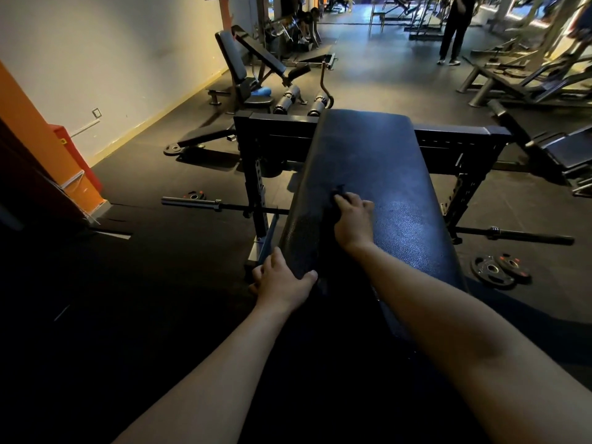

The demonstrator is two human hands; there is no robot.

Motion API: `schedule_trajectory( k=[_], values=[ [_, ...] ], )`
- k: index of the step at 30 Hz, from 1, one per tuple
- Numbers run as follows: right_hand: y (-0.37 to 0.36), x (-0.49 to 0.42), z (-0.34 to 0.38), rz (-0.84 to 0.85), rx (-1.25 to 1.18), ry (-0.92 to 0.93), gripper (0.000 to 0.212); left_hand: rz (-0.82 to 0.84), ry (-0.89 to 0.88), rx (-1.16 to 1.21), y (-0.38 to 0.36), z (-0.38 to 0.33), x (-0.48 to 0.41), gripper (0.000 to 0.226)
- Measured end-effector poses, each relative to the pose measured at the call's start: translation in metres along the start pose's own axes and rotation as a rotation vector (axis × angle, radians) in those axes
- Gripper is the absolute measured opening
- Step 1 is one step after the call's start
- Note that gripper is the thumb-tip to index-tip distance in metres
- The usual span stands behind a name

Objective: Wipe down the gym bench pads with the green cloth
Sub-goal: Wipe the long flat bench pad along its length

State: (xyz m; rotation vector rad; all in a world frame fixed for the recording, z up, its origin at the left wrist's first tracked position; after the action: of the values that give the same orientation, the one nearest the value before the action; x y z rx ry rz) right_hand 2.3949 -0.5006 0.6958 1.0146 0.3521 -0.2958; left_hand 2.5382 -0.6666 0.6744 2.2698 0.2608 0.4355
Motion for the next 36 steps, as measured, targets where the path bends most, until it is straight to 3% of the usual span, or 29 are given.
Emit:
schedule_trajectory(
  k=[3, 10, 14, 18, 22, 25, 31, 36],
  values=[
    [-0.005, -0.012, 0.004, 0.083, 0.068, -0.116, 0.051, 0.002, -0.009, 0.002, -0.002, -0.001, 0.000, 0.096],
    [-0.009, 0.029, 0.065, 0.288, -0.200, 0.098, 0.039, 0.007, 0.004, 0.021, 0.000, -0.005, 0.005, 0.094],
    [-0.007, 0.069, 0.090, 0.485, -0.287, 0.254, 0.031, 0.037, -0.005, 0.026, 0.003, -0.004, 0.006, 0.068],
    [0.003, 0.050, 0.068, 0.242, -0.149, 0.281, 0.042, 0.039, -0.022, 0.049, 0.003, -0.002, 0.006, 0.087],
    [0.005, 0.002, 0.010, 0.051, 0.035, -0.038, 0.058, 0.034, -0.014, 0.053, -0.001, 0.001, 0.001, 0.098],
    [-0.011, -0.012, 0.025, 0.099, -0.039, -0.058, 0.046, 0.019, -0.024, 0.047, -0.001, -0.001, -0.001, 0.100],
    [-0.029, 0.013, 0.076, 0.319, -0.071, 0.187, 0.033, -0.049, -0.029, 0.074, -0.001, -0.002, 0.000, 0.094],
    [0.000, 0.065, 0.084, 0.443, -0.120, 0.277, 0.032, 0.023, 0.016, 0.205, 0.008, 0.002, 0.005, 0.069]
  ],
)
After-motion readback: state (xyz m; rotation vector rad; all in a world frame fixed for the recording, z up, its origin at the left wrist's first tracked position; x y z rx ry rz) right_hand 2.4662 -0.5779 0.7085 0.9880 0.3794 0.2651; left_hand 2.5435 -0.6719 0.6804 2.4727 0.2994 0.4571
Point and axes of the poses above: each hand's wrist, its own x-axis away from the middle knuckle, its own y-axis out of the back of the hand, z = x × y, the point moved 7 cm from there along -x, towards the middle knuckle, and after that the axes turned 11 degrees about -z, right-handed, at the moved point
